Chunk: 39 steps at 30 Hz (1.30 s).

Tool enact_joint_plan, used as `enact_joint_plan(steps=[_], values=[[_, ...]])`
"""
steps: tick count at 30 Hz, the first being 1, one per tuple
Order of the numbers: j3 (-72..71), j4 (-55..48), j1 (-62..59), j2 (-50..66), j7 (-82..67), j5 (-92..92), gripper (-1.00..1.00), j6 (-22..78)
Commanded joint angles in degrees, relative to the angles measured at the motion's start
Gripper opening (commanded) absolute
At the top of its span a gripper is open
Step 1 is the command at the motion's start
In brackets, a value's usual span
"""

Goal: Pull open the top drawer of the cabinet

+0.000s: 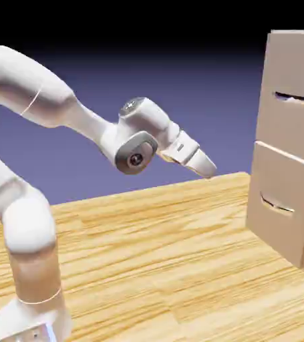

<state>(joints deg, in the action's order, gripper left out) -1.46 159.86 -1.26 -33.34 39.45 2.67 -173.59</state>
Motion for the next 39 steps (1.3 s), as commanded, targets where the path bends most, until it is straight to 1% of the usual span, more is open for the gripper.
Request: enact_joint_plan(steps=[1, 39], values=[[-1.2, -0.9, -1.6, -0.6, -2.5, 2.2, 0.00, 0.3], [-47.1, -36.7, -63.0, -22.0, -97.2, 86.5, 0.00, 13.5]])
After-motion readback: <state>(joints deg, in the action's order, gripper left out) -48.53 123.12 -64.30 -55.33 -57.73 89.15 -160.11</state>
